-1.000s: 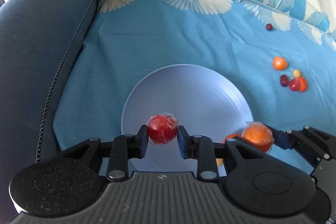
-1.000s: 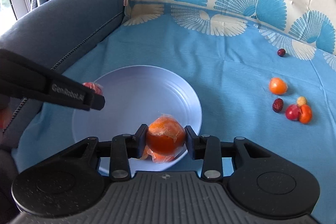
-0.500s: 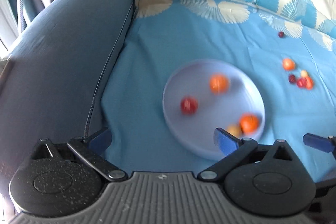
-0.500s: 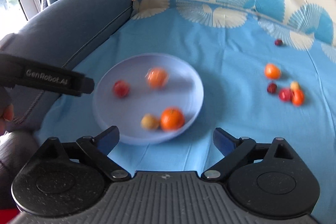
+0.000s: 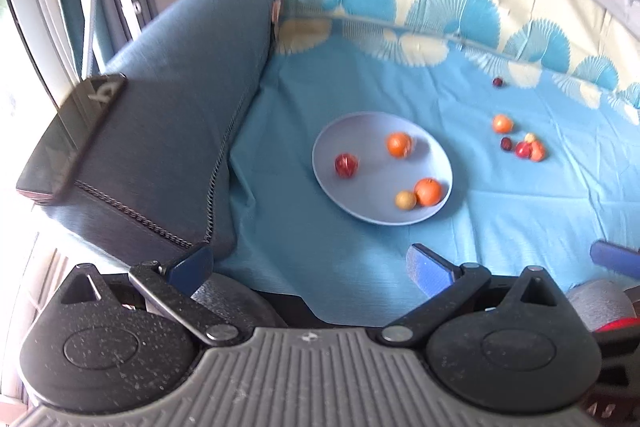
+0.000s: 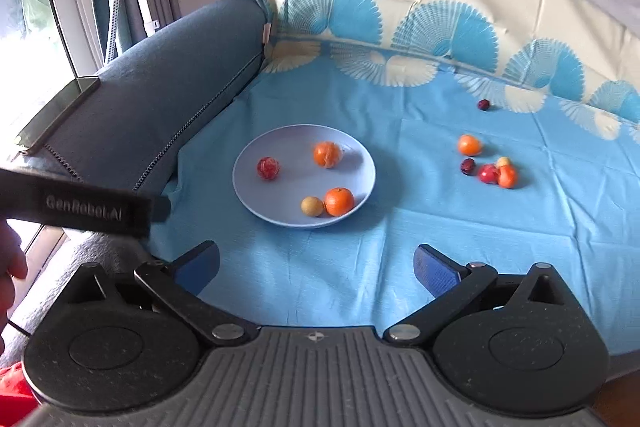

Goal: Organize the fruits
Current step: 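Withdraw both tools from the plate, then move both open tools toward the fruit cluster on the sheet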

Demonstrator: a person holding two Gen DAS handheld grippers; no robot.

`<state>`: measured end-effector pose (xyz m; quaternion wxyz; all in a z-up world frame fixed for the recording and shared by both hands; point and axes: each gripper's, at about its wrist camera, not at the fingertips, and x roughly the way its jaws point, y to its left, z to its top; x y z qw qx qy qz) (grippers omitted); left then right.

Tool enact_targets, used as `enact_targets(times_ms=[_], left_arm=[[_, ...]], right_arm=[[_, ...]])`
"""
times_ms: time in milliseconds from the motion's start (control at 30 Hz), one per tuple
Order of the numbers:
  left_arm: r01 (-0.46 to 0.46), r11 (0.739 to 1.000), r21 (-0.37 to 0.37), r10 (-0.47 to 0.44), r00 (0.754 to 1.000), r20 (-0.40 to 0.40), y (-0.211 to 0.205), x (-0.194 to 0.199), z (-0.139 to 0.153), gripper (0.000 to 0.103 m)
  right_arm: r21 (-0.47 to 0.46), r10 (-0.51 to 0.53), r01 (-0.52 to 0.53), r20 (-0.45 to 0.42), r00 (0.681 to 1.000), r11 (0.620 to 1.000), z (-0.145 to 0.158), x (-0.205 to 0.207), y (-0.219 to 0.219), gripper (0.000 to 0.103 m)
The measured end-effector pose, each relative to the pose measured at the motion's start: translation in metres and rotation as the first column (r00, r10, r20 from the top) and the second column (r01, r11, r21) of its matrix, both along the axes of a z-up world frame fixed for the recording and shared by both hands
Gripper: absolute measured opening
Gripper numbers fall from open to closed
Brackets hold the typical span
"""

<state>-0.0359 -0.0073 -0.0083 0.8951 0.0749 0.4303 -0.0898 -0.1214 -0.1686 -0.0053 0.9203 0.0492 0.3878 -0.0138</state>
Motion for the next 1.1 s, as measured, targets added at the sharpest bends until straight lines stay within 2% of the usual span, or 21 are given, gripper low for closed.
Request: enact_targets(times_ms=[333, 633, 1100], left_arm=[[0.016, 1.0, -0.018, -0.015, 0.997, 0.077, 0.009, -0.04, 0.024, 0.103], [0.013, 0.999, -0.031, -0.009, 0.995, 0.102, 0.016, -0.055, 0.033, 0.103], [0.017, 1.0, -0.023, -0.015, 0.996, 0.084, 0.015, -0.053, 0.029, 0.103]], right_arm=[[-0.059, 0.022, -0.017, 0.092, 0.995, 0.998, 0.027, -0.041, 0.021, 0.102], [-0.082, 0.046, -0.036, 0.121, 0.992, 0.996, 0.037, -0.054, 0.031, 0.102], [-0.07, 0.038, -0.03, 0.122, 0.992, 0.997, 0.035, -0.055, 0.03, 0.102]])
